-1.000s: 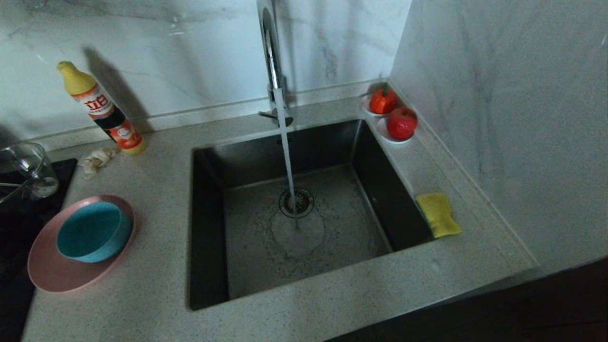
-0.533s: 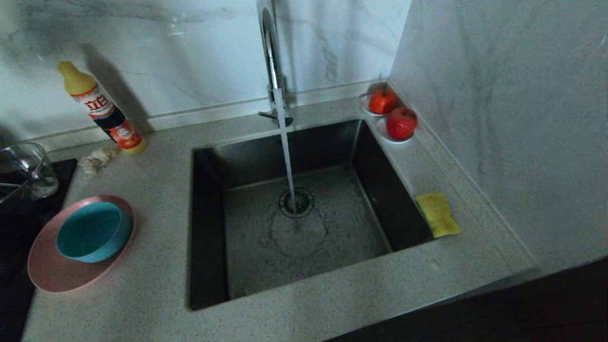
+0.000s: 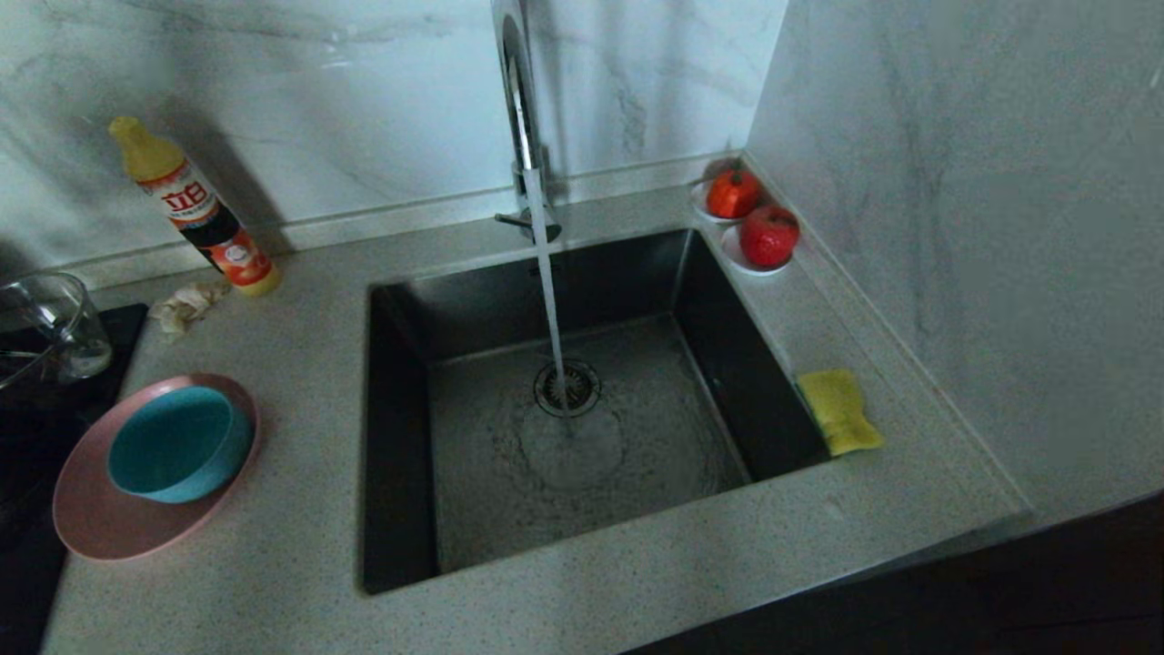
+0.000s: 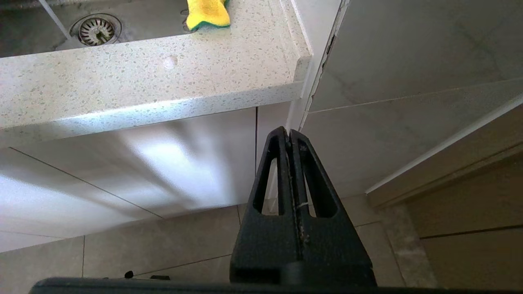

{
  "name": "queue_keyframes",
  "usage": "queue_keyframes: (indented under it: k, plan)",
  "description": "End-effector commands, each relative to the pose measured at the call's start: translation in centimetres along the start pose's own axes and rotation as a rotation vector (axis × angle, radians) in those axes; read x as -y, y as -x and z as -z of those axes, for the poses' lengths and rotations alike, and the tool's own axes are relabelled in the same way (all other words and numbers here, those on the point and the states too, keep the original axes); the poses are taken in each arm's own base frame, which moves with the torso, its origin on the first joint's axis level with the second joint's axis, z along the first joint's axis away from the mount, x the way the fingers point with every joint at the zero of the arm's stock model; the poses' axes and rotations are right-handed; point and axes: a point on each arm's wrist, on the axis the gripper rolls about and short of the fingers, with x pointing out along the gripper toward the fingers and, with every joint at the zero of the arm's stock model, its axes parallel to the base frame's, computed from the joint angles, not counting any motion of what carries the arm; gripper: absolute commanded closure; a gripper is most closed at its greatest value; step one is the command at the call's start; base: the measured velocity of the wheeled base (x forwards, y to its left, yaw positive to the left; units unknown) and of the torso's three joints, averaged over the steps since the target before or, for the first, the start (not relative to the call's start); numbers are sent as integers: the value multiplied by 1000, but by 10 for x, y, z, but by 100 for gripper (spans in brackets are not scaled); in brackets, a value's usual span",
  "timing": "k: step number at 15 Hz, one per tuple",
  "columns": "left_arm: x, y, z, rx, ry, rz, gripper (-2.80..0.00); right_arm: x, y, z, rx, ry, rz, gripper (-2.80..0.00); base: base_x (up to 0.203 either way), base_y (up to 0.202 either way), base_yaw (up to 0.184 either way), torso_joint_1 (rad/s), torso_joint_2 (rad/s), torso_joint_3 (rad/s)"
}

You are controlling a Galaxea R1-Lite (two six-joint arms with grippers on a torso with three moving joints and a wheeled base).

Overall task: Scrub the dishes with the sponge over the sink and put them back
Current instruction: Place the chopsticks on the glass basin

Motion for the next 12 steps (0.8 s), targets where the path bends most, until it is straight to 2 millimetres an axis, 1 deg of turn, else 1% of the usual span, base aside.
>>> queue_keyframes:
  k: [1,6,9,12]
  plan:
    - [1,-13,18,-44,-3,-3,0,0,0,0,-1,0,-1,0,0,0,0,0,0,0]
    - [2,-15,12,-22,22,7,0,0,0,0,-1,0,-1,0,0,0,0,0,0,0]
    - [5,-15,2,9,29,14,0,0,0,0,-1,0,-1,0,0,0,0,0,0,0]
    - [6,-14,5,-4,26,14,0,0,0,0,-1,0,-1,0,0,0,0,0,0,0]
